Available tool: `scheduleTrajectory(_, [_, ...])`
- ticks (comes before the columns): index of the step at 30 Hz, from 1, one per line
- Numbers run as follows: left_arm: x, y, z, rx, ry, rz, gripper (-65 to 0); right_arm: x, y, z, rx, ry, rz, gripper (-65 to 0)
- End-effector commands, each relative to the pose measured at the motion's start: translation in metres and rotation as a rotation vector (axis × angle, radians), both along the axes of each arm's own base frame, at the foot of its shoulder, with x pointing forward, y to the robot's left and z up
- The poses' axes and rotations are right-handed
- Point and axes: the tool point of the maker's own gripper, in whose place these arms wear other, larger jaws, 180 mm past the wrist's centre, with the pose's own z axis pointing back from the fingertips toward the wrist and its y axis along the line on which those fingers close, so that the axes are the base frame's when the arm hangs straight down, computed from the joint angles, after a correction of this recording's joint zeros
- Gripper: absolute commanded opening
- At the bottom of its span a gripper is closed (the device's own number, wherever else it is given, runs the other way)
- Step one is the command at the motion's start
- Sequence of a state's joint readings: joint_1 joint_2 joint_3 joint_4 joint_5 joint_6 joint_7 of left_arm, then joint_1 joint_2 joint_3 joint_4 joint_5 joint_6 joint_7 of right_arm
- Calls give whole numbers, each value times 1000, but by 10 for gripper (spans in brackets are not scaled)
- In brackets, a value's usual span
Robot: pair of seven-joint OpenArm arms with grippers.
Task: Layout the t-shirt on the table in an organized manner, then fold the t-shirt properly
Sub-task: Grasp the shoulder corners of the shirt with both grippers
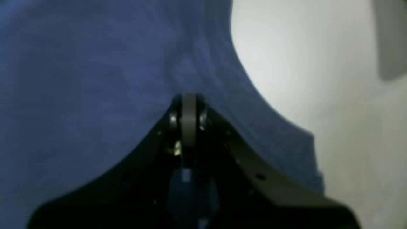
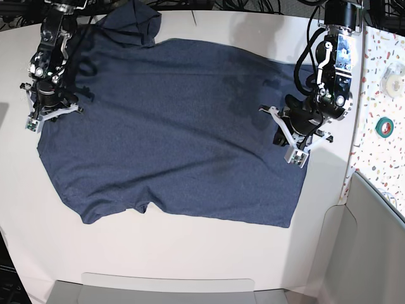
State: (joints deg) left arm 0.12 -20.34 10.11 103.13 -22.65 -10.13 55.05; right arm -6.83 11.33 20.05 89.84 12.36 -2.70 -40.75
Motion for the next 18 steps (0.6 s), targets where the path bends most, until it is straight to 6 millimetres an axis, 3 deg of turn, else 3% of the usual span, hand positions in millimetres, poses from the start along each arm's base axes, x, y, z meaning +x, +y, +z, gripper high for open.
scheduleTrajectory(1, [8,2,13,-2,-46,-1,-630,12,-9,12,-24,-48,-4,-650])
scheduleTrajectory(5, [-1,9,5,18,-22,-2,-630,10,-12,0,-10,-17,-17,-650])
scheduleTrajectory(18, [-7,7,0,11,-12,-2,-632,8,-11,-1,-8,-15,-16,-650])
